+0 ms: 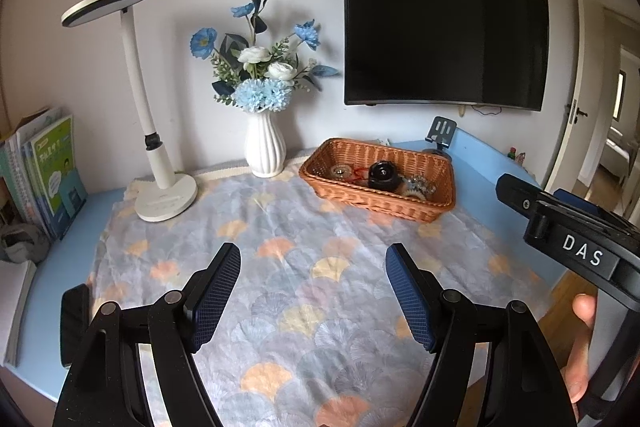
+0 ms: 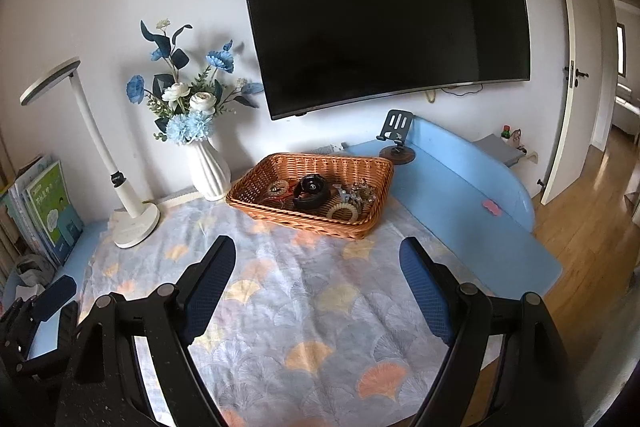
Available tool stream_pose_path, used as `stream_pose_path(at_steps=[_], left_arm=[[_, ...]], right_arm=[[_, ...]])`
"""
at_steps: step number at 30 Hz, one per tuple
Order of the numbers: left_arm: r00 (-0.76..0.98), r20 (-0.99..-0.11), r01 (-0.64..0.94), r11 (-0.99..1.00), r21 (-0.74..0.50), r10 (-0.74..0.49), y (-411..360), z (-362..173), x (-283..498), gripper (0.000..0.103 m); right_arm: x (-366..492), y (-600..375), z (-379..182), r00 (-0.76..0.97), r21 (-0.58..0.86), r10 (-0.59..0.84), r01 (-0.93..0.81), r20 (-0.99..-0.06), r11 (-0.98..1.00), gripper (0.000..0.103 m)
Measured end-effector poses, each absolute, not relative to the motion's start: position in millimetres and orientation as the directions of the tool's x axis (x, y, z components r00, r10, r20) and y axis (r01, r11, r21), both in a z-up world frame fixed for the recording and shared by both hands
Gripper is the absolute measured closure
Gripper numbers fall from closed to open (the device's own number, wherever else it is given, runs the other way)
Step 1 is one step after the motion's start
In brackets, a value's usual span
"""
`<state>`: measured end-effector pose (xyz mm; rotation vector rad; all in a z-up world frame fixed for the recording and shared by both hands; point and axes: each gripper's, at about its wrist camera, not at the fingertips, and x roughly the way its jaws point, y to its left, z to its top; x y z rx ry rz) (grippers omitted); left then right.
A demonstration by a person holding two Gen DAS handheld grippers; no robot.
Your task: Organize jewelry
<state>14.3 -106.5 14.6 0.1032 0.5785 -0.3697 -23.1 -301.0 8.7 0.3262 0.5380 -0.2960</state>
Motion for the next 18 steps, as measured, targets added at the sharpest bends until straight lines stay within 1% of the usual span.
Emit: stream_pose_path(at_steps=[7, 12, 16, 18], left_arm=[[0.772, -0.556, 0.375, 0.927, 0.004, -0.310, -108.9, 14.4, 10.9, 0.027], [0.791, -0.530, 0.367, 0.930, 0.010, -0.306, -107.6, 16.7, 7.0, 0.027], [0.828, -0.484, 0.340, 0.940, 0.034, -0.282, -105.3, 17.8, 3.2, 0.027], [0.813, -0.502, 0.353, 0.935, 0.019, -0.297, -103.8, 16.9, 7.3, 0.027]], right_arm=[[-25.3, -303.7, 8.7, 0.821, 0.241, -0.172, 0.349, -0.544, 0.906, 0.017], [-25.9, -304.4, 8.5, 0.826, 0.252, -0.160, 0.340, -0.541, 0.906, 0.017], [-24.8, -301.3, 8.0, 0.826, 0.240, -0.164, 0.338, -0.540, 0.910, 0.017], [-22.6, -300.1, 7.1, 0.822, 0.231, -0.170, 0.341, -0.543, 0.911, 0.017]])
